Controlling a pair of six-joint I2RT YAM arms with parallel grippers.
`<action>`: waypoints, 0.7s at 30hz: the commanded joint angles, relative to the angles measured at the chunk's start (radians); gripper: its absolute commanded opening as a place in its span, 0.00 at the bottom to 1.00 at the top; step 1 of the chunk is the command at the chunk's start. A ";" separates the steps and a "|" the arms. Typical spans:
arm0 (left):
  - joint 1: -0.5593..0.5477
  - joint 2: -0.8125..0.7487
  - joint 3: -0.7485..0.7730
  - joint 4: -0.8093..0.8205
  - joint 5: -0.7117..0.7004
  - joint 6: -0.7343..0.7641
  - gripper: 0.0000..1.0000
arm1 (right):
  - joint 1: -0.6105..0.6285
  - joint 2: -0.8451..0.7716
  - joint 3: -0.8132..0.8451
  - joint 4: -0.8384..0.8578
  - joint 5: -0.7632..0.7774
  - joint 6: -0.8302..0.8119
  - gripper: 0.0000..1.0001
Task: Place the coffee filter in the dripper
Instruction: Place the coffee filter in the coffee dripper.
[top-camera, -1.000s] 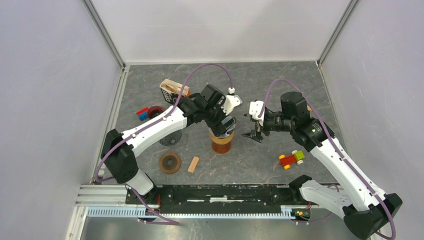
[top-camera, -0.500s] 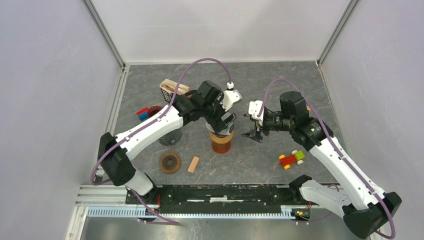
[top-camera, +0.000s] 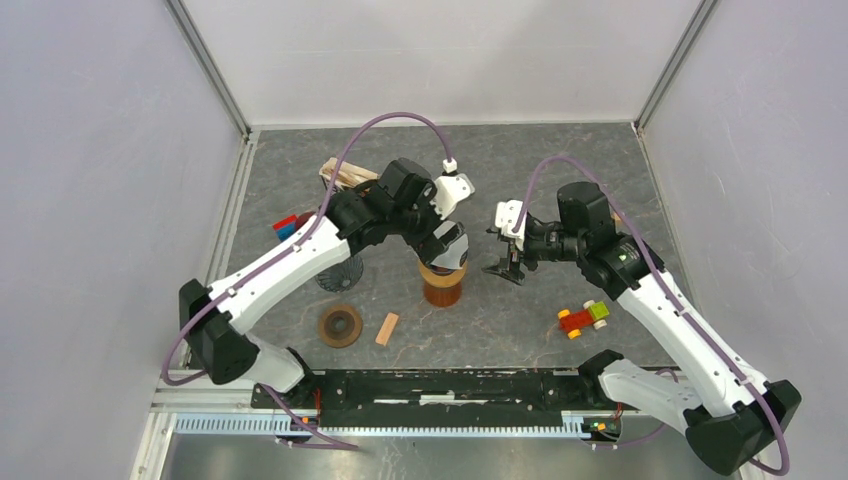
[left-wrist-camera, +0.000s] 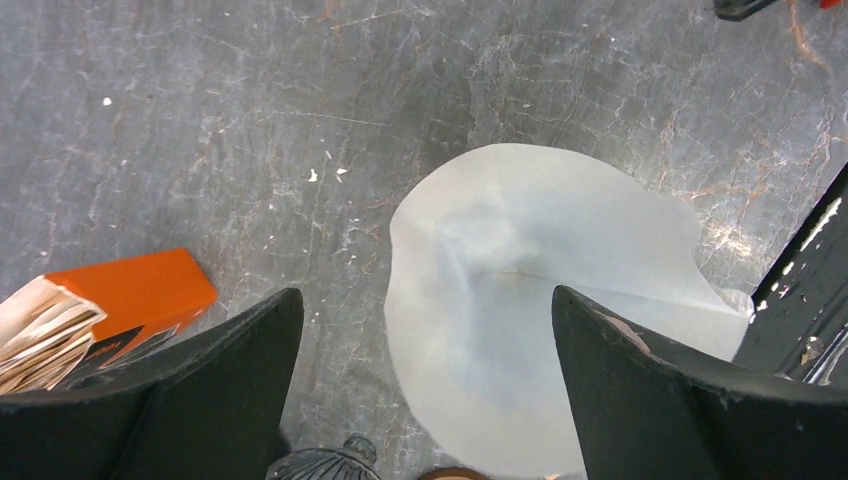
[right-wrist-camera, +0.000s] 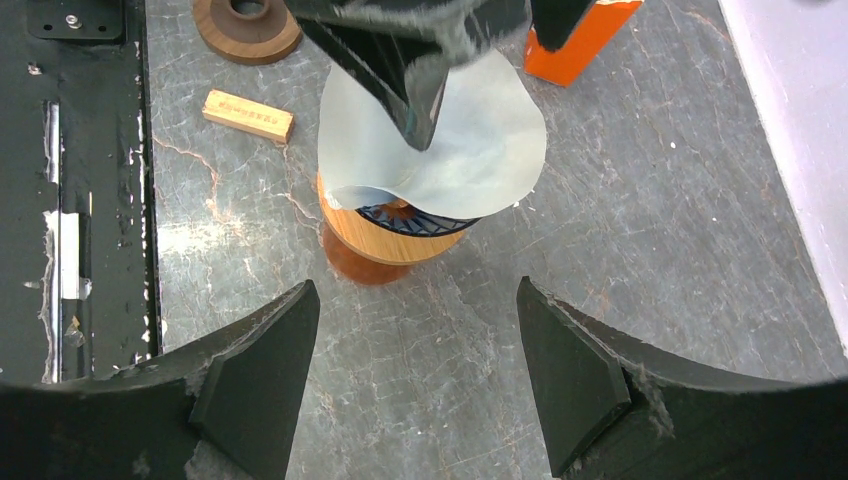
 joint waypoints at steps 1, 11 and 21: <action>-0.004 -0.093 0.030 -0.010 -0.021 0.049 1.00 | -0.003 0.006 0.001 0.031 -0.005 -0.007 0.79; -0.003 -0.148 -0.067 0.033 -0.004 0.098 1.00 | -0.002 0.015 -0.011 0.060 -0.018 0.000 0.79; -0.003 -0.030 -0.049 0.035 0.022 0.110 1.00 | -0.002 -0.003 -0.032 0.057 -0.002 -0.003 0.79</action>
